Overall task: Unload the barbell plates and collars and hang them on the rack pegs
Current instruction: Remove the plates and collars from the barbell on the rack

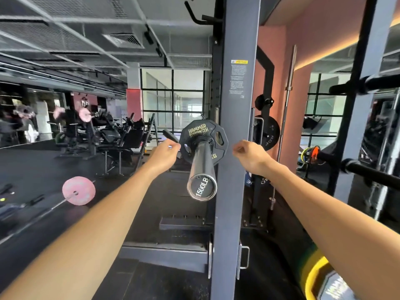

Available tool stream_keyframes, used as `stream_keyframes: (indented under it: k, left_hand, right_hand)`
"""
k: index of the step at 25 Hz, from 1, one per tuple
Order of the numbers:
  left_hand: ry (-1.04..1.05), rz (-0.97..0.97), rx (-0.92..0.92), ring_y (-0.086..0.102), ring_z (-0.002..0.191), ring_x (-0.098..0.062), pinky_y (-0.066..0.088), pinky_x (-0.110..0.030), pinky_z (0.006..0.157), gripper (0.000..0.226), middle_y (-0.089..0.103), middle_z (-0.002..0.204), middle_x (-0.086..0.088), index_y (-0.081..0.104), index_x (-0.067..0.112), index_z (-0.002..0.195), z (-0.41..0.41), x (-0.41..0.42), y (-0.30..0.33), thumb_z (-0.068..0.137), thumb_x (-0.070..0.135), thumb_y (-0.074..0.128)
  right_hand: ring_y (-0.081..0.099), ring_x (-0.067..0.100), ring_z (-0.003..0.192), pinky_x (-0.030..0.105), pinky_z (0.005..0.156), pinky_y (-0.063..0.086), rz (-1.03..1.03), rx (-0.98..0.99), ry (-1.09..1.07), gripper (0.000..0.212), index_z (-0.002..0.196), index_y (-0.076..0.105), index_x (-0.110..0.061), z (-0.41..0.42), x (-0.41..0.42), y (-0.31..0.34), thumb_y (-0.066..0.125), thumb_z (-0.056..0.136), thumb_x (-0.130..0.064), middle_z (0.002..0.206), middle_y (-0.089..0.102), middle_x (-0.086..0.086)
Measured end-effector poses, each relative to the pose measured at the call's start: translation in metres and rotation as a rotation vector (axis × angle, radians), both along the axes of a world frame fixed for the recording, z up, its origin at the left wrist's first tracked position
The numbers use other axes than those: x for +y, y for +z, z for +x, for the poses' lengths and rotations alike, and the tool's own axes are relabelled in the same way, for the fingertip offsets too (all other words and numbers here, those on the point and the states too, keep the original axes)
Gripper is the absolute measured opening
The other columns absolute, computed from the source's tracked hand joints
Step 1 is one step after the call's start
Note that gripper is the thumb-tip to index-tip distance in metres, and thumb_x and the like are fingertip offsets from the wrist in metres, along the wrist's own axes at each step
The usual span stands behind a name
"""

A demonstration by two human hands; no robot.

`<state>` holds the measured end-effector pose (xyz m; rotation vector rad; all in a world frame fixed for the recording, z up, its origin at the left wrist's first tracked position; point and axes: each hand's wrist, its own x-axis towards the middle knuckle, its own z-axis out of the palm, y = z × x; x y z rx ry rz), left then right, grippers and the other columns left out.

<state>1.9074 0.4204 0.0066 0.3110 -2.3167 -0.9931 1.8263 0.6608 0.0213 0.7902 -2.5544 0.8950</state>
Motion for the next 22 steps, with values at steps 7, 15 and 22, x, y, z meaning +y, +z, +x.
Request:
stream_keyframes:
  k: [7,15,22]
  left_hand:
    - [0.011,0.095,0.017,0.063,0.095,-0.025,0.05,-0.038,0.09,0.033,0.07,0.105,-0.006,0.068,0.018,0.099,-0.07,-0.024,-0.001,0.098,0.036,0.041]
    - [-0.091,0.303,-0.016,0.064,0.067,-0.017,0.054,-0.033,0.074,0.034,0.07,0.083,-0.009,0.069,0.005,0.09,-0.134,-0.025,-0.009,0.1,0.03,0.047]
    - [-0.117,0.416,-0.01,0.065,0.067,-0.018,0.06,-0.031,0.065,0.033,0.066,0.083,-0.01,0.065,0.006,0.083,-0.149,-0.026,0.0,0.097,0.035,0.055]
  right_hand:
    - [0.061,0.033,0.087,0.033,0.073,0.048,0.019,0.016,0.025,0.028,0.108,0.061,-0.004,-0.059,-0.033,0.005,0.041,0.095,-0.018,0.104,0.068,0.016]
    - [0.052,0.027,0.124,0.024,0.093,0.041,0.075,-0.092,0.157,0.044,0.142,0.044,-0.014,-0.103,-0.073,0.0,0.037,0.098,-0.012,0.137,0.055,0.007]
    - [0.06,0.028,0.112,0.036,0.097,0.048,-0.002,-0.05,0.02,0.051,0.128,0.059,-0.017,-0.117,-0.088,-0.016,0.038,0.084,-0.001,0.12,0.066,0.007]
